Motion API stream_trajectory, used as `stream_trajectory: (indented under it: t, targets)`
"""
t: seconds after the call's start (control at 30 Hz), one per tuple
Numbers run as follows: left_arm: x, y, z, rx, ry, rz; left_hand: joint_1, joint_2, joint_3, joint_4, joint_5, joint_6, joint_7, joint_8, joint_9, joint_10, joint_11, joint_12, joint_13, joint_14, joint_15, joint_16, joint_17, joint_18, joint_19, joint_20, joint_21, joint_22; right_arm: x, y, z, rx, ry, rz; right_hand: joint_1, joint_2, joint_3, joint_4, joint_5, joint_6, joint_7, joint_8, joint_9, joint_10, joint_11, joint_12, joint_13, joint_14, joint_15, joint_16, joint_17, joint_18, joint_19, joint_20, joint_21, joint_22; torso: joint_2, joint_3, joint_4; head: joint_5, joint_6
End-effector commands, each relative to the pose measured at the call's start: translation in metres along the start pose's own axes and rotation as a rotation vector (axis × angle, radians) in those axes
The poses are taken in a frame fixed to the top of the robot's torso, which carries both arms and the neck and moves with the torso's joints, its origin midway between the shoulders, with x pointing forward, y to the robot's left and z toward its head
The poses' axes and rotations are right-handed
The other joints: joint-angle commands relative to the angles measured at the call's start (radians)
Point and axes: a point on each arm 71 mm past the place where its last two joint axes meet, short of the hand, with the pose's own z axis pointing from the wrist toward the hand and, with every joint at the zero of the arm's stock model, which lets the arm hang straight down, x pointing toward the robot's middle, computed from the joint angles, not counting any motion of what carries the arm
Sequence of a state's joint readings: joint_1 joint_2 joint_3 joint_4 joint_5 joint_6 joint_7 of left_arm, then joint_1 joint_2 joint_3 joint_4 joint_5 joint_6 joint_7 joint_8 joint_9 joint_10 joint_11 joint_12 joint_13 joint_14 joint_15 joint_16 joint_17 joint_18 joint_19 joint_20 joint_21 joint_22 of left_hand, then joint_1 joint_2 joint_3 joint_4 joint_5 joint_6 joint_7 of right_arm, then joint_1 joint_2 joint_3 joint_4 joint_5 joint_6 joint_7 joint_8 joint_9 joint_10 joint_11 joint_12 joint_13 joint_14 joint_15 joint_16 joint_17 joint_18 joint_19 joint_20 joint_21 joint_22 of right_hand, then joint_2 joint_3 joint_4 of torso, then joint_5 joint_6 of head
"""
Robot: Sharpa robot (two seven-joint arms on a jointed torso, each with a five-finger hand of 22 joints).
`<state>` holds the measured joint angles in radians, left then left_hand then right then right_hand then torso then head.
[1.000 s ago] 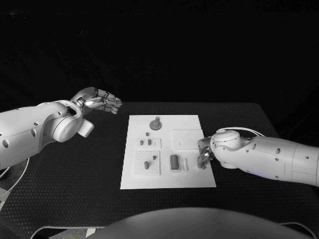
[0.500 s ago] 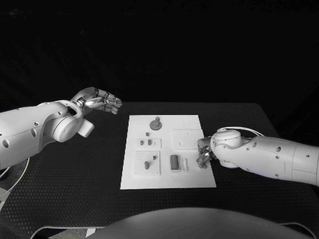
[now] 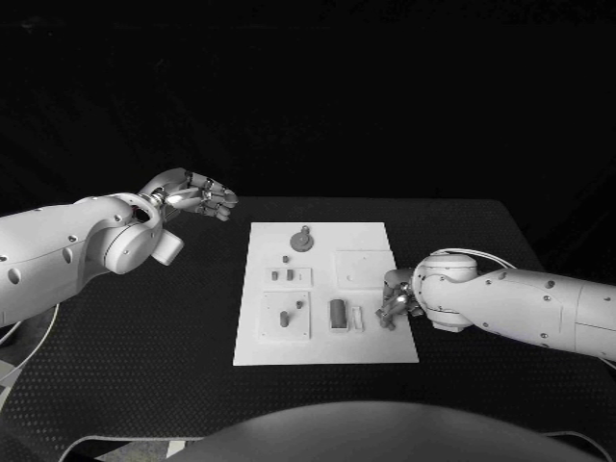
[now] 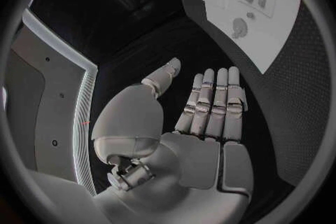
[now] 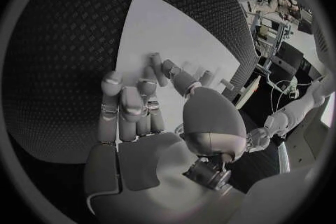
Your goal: Assemble the parts on the task board
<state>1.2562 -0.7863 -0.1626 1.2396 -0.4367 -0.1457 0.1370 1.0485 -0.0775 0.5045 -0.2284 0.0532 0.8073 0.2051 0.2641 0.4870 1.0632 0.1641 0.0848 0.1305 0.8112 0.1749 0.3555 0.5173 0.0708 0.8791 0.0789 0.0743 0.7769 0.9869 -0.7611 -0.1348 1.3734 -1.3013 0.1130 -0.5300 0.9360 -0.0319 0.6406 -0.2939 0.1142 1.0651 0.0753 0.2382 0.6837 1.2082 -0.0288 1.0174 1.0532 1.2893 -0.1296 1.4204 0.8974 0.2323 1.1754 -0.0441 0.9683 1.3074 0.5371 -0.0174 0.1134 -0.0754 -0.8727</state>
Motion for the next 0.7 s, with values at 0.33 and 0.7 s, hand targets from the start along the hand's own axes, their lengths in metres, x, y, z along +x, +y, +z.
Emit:
stream_trajectory:
  t: [0.33,0.7]
  targets:
    - [0.003,-0.001,0.000,0.000,0.022,-0.007,-0.008,-0.005,0.000,0.006,0.004,-0.009,-0.001,0.004,-0.002,0.007,0.002,-0.007,-0.001,0.005,0.001,-0.004,0.002,0.010,0.001,-0.003,0.002,-0.001,-0.005,0.005,-0.003,-0.048,0.058,0.391,0.030,0.044,0.013,-0.001,0.001,0.010,0.001,0.008,-0.002,0.011,-0.005,0.007,0.000,0.001,-0.004,-0.001,-0.002,0.030,0.001,0.005,0.006,0.013,0.000,-0.0007,0.0006,-0.001,0.000]
    - [0.003,-0.001,0.000,0.000,0.025,-0.007,-0.010,-0.005,-0.001,0.008,0.004,-0.009,-0.001,0.004,-0.002,0.007,0.002,-0.007,-0.002,0.005,0.001,-0.005,0.003,0.010,0.001,-0.003,0.002,-0.001,-0.002,0.015,-0.002,-0.059,0.126,0.367,0.020,0.044,0.016,0.000,0.000,0.013,0.000,0.010,-0.001,0.011,-0.006,0.006,0.000,0.001,-0.005,-0.001,-0.002,0.030,0.001,0.006,0.006,0.013,0.000,-0.0007,-0.0003,-0.005,0.000]
